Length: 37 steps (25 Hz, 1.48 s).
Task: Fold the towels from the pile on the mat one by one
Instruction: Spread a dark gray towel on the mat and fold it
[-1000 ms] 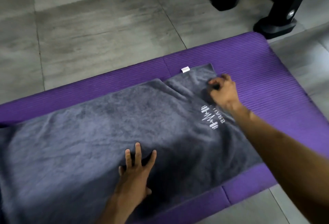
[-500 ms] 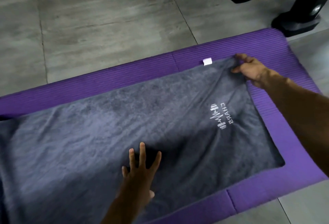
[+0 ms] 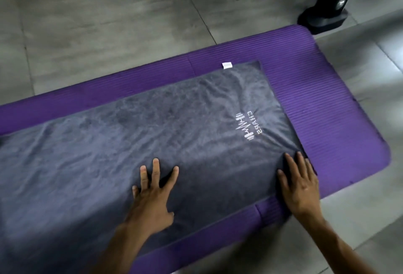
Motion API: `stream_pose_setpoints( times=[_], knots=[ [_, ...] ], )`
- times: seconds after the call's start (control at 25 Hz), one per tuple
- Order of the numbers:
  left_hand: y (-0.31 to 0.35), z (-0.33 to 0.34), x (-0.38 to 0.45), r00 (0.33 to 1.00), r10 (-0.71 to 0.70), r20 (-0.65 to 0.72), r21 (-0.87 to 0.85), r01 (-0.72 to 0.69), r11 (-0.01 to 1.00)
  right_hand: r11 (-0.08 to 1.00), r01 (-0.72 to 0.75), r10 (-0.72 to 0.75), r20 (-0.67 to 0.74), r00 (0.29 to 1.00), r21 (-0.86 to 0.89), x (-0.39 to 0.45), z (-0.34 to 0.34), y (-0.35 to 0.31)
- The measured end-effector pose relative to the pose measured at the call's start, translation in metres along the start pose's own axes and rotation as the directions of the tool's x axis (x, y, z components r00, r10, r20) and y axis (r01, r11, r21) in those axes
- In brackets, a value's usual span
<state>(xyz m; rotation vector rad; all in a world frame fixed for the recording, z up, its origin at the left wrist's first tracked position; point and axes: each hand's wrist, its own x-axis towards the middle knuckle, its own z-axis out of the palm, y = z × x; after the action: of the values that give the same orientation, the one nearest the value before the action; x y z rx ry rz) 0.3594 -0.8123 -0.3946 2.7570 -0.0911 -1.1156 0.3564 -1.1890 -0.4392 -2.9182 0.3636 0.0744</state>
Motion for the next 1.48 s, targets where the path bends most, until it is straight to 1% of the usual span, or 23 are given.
stream_pose_setpoints(
  times=[0.12,0.24,0.36,0.44,0.48,0.52,0.56,0.64,0.72,0.76,0.84,0.96,1.04,1.08,1.12,1.16,1.2,1.28,1.32,1.36,1.4,1.44,1.48],
  knots=[
    [0.007,0.036,-0.025,0.962,0.105,-0.254,0.034,-0.100,0.994,0.973,-0.214,0.212,0.034,0.977,0.084,0.013,-0.014,0.017],
    [0.024,0.088,-0.061,0.920,0.314,-0.236,0.132,-0.290,0.948,0.911,-0.350,0.349,0.043,0.936,0.219,0.035,-0.022,0.026],
    [0.033,0.113,-0.078,0.811,0.545,-0.213,0.248,-0.495,0.833,0.846,-0.421,0.390,0.160,0.907,0.328,0.042,-0.034,0.030],
    [0.032,0.109,-0.076,0.799,0.521,-0.301,0.209,-0.478,0.853,0.847,-0.480,0.464,0.124,0.877,0.229,0.038,-0.044,0.026],
    [0.028,0.106,-0.076,0.824,0.405,-0.396,0.116,-0.392,0.912,0.885,-0.454,0.449,0.064,0.891,0.106,0.036,-0.047,0.017],
    [0.021,0.099,-0.078,0.846,0.256,-0.468,0.008,-0.286,0.958,0.931,-0.364,0.364,-0.003,0.931,0.005,0.034,-0.048,0.002],
    [0.011,0.094,-0.079,0.847,0.147,-0.512,-0.072,-0.212,0.975,0.975,-0.216,0.213,-0.054,0.976,-0.050,0.034,-0.045,-0.021],
    [-0.015,0.090,-0.080,0.799,0.123,-0.588,-0.117,-0.234,0.965,0.987,0.142,-0.147,-0.073,0.986,-0.071,0.033,-0.033,-0.084],
    [-0.049,0.077,-0.082,0.794,0.047,-0.606,-0.184,-0.197,0.963,0.878,0.479,-0.479,-0.016,0.878,-0.009,0.021,-0.012,-0.160],
    [-0.070,0.070,-0.083,0.774,-0.073,-0.629,-0.261,-0.122,0.957,0.792,0.607,-0.609,0.017,0.793,0.059,0.012,-0.001,-0.197],
    [-0.130,0.067,-0.093,0.664,-0.404,-0.629,-0.477,0.081,0.875,0.601,0.774,-0.796,0.066,0.601,0.198,-0.010,0.024,-0.279],
    [-0.228,0.079,-0.135,0.417,-0.745,-0.521,-0.688,0.313,0.655,0.384,0.865,-0.923,0.150,0.354,0.324,-0.044,0.054,-0.390],
    [-0.275,0.085,-0.163,0.233,-0.916,-0.327,-0.801,0.445,0.400,0.297,0.873,-0.950,0.214,0.228,0.387,-0.061,0.071,-0.442],
    [-0.291,0.085,-0.169,0.169,-0.967,-0.193,-0.850,0.464,0.250,0.267,0.877,-0.955,0.235,0.183,0.399,-0.067,0.078,-0.461],
    [-0.304,0.086,-0.173,0.145,-0.988,-0.061,-0.878,0.462,0.122,0.227,0.885,-0.959,0.250,0.131,0.407,-0.073,0.085,-0.481],
    [-0.315,0.090,-0.173,0.174,-0.985,0.003,-0.891,0.448,0.077,0.194,0.887,-0.963,0.254,0.091,0.418,-0.077,0.093,-0.499],
    [-0.320,0.095,-0.171,0.220,-0.975,-0.013,-0.892,0.439,0.111,0.176,0.889,-0.965,0.254,0.071,0.423,-0.079,0.098,-0.516],
    [-0.317,0.103,-0.164,0.266,-0.955,-0.133,-0.884,0.403,0.235,0.203,0.866,-0.966,0.239,0.100,0.457,-0.077,0.104,-0.553],
    [-0.314,0.104,-0.163,0.227,-0.959,-0.171,-0.916,0.323,0.240,0.243,0.842,-0.964,0.215,0.155,0.482,-0.075,0.106,-0.573],
    [-0.312,0.103,-0.164,0.151,-0.979,-0.134,-0.970,0.181,0.160,0.286,0.819,-0.957,0.184,0.222,0.497,-0.072,0.105,-0.594],
    [-0.312,0.101,-0.169,0.070,-0.997,-0.031,-0.999,-0.018,0.030,0.320,0.789,-0.947,0.144,0.288,0.524,-0.071,0.102,-0.616],
    [-0.314,0.102,-0.177,0.027,-0.996,0.083,-0.978,-0.192,-0.086,0.333,0.768,-0.935,0.089,0.342,0.547,-0.072,0.099,-0.638],
    [-0.318,0.110,-0.187,0.009,-0.984,0.179,-0.938,-0.301,-0.173,0.350,0.743,-0.918,0.051,0.393,0.571,-0.072,0.101,-0.664]
  ],
)
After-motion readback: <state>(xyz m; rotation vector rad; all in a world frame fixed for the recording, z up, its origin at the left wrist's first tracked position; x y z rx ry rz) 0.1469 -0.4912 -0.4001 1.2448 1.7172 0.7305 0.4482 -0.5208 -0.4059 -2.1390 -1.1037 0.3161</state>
